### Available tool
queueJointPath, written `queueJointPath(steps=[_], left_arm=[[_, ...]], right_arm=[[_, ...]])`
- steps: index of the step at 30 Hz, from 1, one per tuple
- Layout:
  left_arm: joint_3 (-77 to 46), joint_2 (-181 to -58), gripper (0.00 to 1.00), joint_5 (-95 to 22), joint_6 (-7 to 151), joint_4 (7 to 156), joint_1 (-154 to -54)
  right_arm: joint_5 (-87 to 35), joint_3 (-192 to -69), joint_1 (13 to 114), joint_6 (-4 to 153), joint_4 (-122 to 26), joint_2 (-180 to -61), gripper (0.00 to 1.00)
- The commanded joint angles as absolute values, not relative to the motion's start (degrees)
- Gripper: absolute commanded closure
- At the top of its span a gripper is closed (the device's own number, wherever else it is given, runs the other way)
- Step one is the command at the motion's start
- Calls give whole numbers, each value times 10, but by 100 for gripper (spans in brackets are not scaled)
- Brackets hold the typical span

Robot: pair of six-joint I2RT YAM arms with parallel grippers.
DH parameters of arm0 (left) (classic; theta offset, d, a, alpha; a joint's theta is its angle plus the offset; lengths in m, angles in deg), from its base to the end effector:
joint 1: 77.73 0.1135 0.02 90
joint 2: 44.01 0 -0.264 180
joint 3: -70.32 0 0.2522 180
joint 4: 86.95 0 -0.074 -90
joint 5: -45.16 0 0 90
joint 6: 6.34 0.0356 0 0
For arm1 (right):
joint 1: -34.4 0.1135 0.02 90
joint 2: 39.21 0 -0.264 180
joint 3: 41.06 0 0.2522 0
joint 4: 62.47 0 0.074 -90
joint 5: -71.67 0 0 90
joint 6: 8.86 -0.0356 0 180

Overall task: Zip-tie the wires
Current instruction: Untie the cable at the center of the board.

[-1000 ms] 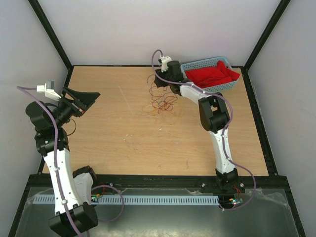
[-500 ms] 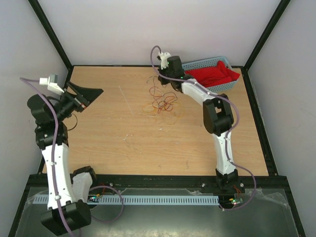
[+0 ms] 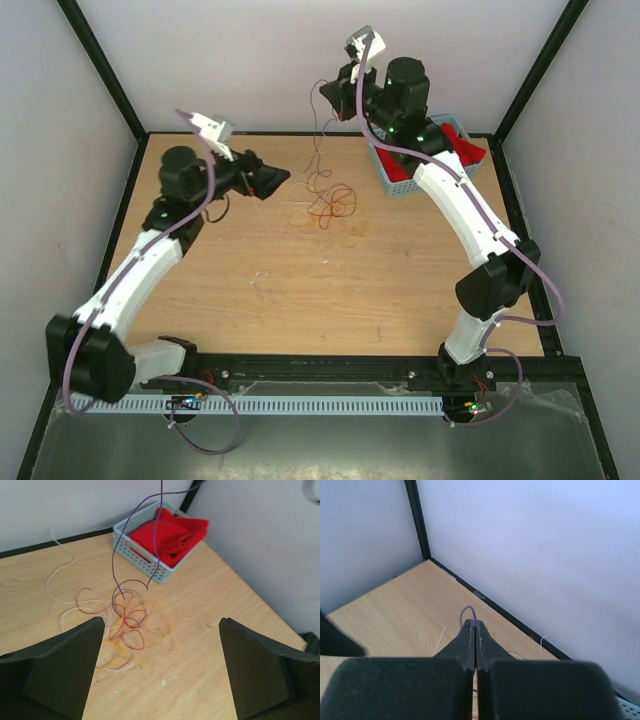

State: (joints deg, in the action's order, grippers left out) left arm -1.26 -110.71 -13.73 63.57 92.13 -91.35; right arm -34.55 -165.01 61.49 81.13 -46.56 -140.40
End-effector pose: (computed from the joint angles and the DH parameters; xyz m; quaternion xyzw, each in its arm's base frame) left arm 0.2591 -0.0817 0.3846 0.1587 0.6673 -0.3793 0.6210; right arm 0.3616 0.1961 0.4830 -0.2564 0.6140 0.2645 0.6981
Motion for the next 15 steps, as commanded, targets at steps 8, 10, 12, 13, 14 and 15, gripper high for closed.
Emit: queueJointPath(steps=[8,10,12,13,14,15], left_arm=[[-78,-1319,1,-275,739,1169,-1049],[-96,-1339,2,-308,751,1169,-1064],[-102,-1353,7,-347,768,1169,-1073],[-103,-1358,8,-365,776,1169,-1076],[-104,-1363,11,-377,786,1168,-1079],[-104,-1368,14,-388,794,1168,-1082]], right_arm=[[-376,-1627,623,808,-423,-1360,100],[-376,-1624,623,808,-424,-1351,100],[-373,-1617,623,809,-424,-1334,100],[-370,-1613,623,808,-424,-1324,100],[-368,-1609,623,807,-422,-1315,100],[-367,-1606,623,806,-422,-1306,100]])
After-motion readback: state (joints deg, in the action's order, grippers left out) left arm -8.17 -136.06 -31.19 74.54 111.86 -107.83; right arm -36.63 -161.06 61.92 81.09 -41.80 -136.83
